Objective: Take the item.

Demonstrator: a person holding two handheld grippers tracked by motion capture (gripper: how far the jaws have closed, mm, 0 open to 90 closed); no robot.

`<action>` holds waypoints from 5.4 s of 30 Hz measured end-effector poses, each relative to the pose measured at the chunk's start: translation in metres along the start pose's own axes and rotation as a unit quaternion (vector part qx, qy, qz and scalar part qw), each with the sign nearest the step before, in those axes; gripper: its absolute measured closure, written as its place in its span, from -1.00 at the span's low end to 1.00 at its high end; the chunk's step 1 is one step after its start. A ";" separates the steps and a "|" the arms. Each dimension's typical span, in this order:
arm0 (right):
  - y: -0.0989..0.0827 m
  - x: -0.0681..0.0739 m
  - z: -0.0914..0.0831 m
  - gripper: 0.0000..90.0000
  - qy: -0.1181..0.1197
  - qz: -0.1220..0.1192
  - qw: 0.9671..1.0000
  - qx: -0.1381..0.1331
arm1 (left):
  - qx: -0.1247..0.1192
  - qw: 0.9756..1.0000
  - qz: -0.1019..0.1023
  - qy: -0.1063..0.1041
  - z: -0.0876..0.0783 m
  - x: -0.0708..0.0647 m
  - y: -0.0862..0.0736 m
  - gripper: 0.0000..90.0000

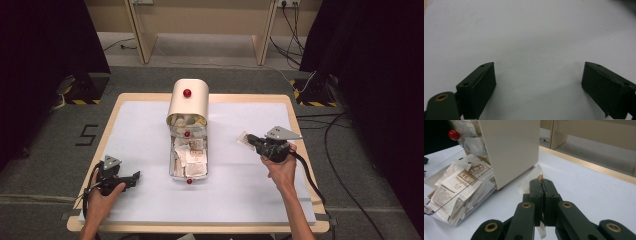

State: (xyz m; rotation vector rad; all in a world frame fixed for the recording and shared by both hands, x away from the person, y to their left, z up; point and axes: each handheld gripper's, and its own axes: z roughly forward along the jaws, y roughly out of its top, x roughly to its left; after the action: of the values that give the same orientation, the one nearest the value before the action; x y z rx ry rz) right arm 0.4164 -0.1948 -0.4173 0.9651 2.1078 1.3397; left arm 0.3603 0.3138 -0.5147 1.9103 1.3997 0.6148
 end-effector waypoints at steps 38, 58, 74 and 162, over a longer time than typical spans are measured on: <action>-0.035 -0.027 0.008 0.94 -0.032 0.028 0.998 0.051 | 0.000 1.000 0.000 0.000 0.000 0.000 0.000 -0.75; -0.043 -0.026 0.017 0.93 -0.039 0.013 0.996 0.077 | 0.000 1.000 0.000 0.000 0.000 0.000 0.000 -0.75; -0.047 -0.031 0.016 0.73 -0.040 0.030 0.996 0.078 | 0.000 1.000 0.000 0.000 0.000 0.000 0.000 -0.75; -0.070 0.016 -0.040 -0.42 -0.047 0.028 0.993 0.103 | 0.000 1.000 0.000 0.000 0.000 0.000 0.000 -0.75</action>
State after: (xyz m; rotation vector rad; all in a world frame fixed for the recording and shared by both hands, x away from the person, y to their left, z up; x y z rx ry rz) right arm 0.3565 -0.2258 -0.4644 1.1556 2.1907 1.0952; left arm 0.3602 0.3137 -0.5147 1.9100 1.4000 0.6155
